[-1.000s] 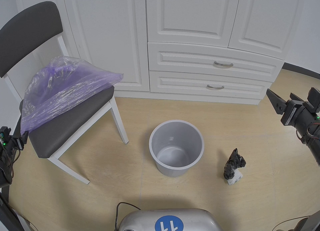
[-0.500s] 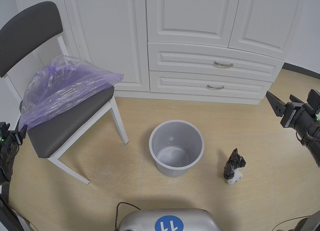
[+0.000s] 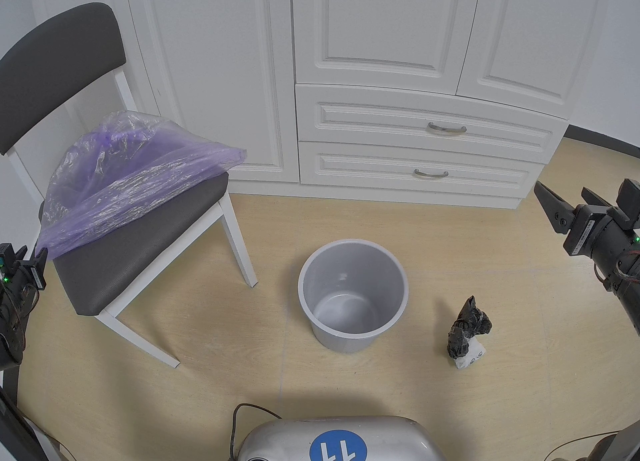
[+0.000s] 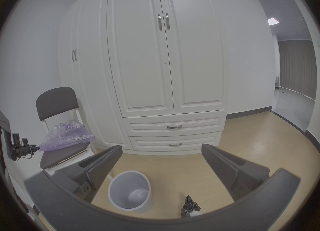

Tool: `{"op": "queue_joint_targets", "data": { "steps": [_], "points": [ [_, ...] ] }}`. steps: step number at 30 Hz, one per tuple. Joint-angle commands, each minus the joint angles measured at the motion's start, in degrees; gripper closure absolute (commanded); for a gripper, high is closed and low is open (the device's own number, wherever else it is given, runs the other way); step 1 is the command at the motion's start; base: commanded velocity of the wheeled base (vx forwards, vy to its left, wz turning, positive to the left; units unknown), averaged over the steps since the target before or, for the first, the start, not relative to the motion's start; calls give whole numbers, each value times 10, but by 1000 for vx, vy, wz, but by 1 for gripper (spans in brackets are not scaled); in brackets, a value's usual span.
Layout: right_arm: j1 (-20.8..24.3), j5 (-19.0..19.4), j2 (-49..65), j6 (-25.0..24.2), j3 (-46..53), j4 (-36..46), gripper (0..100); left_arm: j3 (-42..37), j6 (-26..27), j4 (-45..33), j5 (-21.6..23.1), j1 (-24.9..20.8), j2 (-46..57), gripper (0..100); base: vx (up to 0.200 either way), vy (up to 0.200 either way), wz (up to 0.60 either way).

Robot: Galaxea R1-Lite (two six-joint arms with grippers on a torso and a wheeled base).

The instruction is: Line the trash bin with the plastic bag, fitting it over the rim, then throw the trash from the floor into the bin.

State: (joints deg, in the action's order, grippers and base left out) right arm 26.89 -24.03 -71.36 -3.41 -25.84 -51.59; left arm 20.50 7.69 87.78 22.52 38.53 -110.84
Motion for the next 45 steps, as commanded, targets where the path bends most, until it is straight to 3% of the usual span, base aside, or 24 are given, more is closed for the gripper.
{"op": "queue_joint_targets", "data": {
  "steps": [1,10,13,19,25,28,29,31,32,33,37,41,43,45],
  "points": [
    [0,1,4,1,4,0,0,-2,0,0,0,-1,3,100,0,0,0],
    [16,6,13,24,14,-2,0,-16,0,0,1,-9,14,100,0,0,0],
    [42,5,25,43,24,-4,0,-44,-1,0,1,-27,42,100,0,0,0],
    [52,4,34,57,29,-4,0,-77,-15,0,1,-54,83,100,0,0,0],
    [52,2,22,64,35,-4,0,-124,-53,-2,4,-133,230,100,0,0,0],
    [52,1,25,68,39,-4,0,-122,-80,-5,2,-225,329,100,0,0,0],
    [52,1,25,68,40,-4,0,-120,-80,-6,2,-232,334,100,0,0,0],
    [52,1,21,68,40,-4,0,-104,-77,-17,2,-300,364,100,0,0,0],
    [52,1,20,68,40,-4,0,-100,-76,-20,2,-309,366,100,0,0,0],
    [52,1,9,68,40,-4,0,-65,-76,-46,2,-374,372,100,0,0,0],
    [52,1,-1,68,41,-11,0,-8,-77,-99,-4,-417,373,100,0,0,0],
    [47,1,-3,71,48,-20,0,14,-72,-162,-59,-463,411,100,0,0,0],
    [63,0,-4,83,42,-19,0,9,-51,-206,-112,-486,442,100,0,0,0],
    [106,-1,-10,106,33,-21,0,16,0,-259,-151,-488,458,100,0,0,0]
  ]
}}
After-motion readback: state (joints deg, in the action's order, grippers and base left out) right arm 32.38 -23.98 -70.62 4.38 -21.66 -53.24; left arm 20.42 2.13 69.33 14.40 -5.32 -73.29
